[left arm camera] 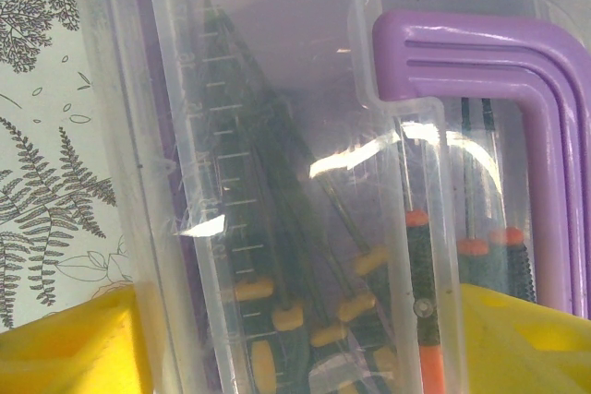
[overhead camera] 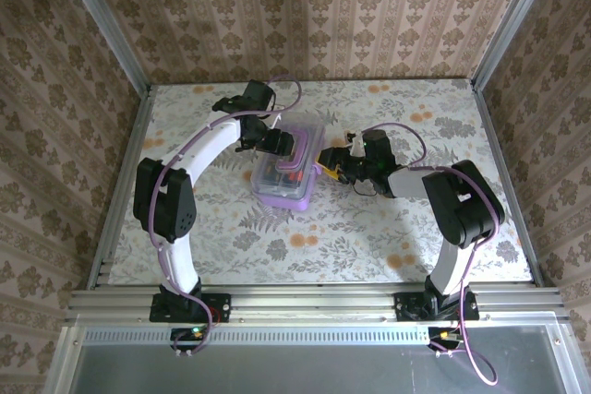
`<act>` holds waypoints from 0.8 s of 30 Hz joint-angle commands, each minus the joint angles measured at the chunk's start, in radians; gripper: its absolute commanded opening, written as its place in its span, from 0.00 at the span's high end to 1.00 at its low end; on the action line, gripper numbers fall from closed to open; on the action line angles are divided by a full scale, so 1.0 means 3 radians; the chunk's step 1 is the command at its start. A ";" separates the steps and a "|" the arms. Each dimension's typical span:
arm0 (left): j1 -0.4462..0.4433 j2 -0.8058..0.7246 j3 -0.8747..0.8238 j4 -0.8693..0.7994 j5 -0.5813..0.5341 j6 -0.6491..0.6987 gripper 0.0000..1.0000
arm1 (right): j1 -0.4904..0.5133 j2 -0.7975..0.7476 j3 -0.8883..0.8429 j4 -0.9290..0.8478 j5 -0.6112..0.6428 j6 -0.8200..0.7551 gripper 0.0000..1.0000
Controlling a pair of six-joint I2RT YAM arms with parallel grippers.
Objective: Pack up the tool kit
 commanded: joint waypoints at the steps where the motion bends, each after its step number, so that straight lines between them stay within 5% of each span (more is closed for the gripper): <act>1: -0.0038 0.0291 -0.0139 -0.0280 0.0106 0.0049 0.48 | -0.0001 0.0094 0.0093 -0.0002 0.0067 -0.0032 0.44; 15: -0.0073 0.0316 -0.0132 -0.0286 0.0106 0.0051 0.48 | 0.0086 0.0105 0.0257 -0.0245 0.0131 -0.0115 0.47; 24: -0.0137 0.0375 -0.0152 -0.0262 0.0121 -0.0001 0.49 | 0.0091 0.0166 0.0191 0.0095 0.0074 0.0153 0.48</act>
